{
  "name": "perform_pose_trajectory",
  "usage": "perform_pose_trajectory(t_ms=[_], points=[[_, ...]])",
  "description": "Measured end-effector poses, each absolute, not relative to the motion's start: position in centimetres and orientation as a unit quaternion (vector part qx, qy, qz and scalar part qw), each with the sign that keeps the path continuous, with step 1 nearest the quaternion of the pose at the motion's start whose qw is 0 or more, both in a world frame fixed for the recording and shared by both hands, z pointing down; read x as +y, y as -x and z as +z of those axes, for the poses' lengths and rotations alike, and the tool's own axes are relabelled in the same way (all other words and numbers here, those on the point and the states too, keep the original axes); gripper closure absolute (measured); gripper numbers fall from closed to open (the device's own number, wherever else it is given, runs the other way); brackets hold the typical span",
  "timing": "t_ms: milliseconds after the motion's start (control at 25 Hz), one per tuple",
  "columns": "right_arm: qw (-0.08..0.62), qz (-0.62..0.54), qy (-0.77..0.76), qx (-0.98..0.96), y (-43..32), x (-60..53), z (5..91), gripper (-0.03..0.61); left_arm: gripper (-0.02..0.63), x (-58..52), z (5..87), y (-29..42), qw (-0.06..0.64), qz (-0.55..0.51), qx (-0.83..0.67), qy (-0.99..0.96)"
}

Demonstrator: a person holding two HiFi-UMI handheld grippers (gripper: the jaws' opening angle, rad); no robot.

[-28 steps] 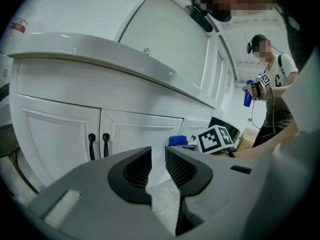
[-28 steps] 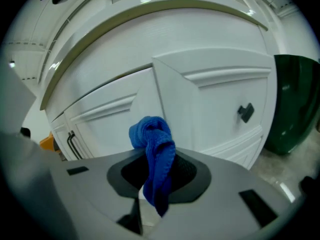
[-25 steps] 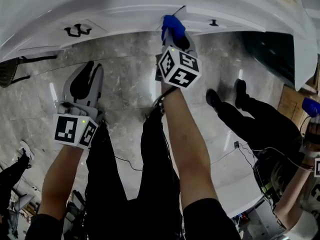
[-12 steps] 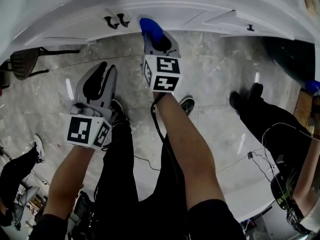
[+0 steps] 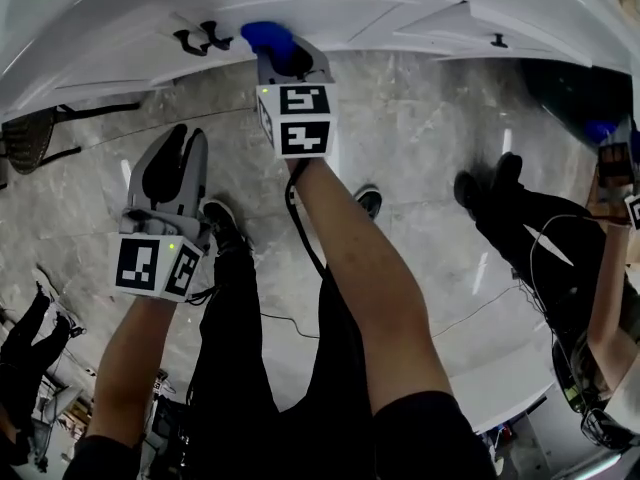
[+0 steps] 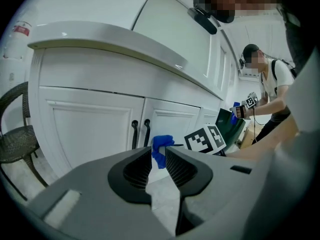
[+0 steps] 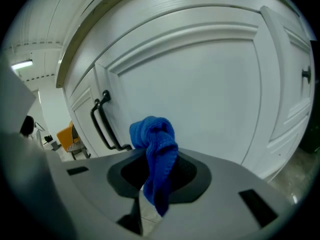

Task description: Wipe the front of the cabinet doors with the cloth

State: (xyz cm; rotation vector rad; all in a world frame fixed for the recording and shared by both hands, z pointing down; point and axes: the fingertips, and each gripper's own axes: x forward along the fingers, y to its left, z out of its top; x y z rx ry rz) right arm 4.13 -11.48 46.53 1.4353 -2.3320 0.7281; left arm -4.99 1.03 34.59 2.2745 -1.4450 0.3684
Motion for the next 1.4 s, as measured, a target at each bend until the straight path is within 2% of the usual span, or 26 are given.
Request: perform_pose_trajectory(t_ms=[480,640,800,1000,1400], points=[[0.148,0.306,-0.582,-0.739,-20.8,-13.0,50.2,0.499,0.526,-0.8,37.8,-2.8,0.207,0.145,-0.508,-0.824],[0.155,0.294,-0.598,-0.729,-24.8,-12.0,47.7,0.499,0.526,-0.7,35.8,-5.6,0.211,0.131,-0.507,-0.825],[0.148,0.295,-0.621,-0.711,-26.6,-12.1,48.5,0.499,0.526,-1.2,36.9,-4.9,0.207,0.128,-0.513,-0.823],[0.134,0.314,-0.632,-0.696,-23.8,-10.1,50.1,0.499,0.526,-0.9,38.3,-1.2,0.203,0.140,-0.519,-0.818],[0.148,0.308,-0.514,-0.786,-4.1,-7.9,53.0,0.499,0.526,0.6,38.7,6.0,0.175,0.169,-0.529,-0.813]])
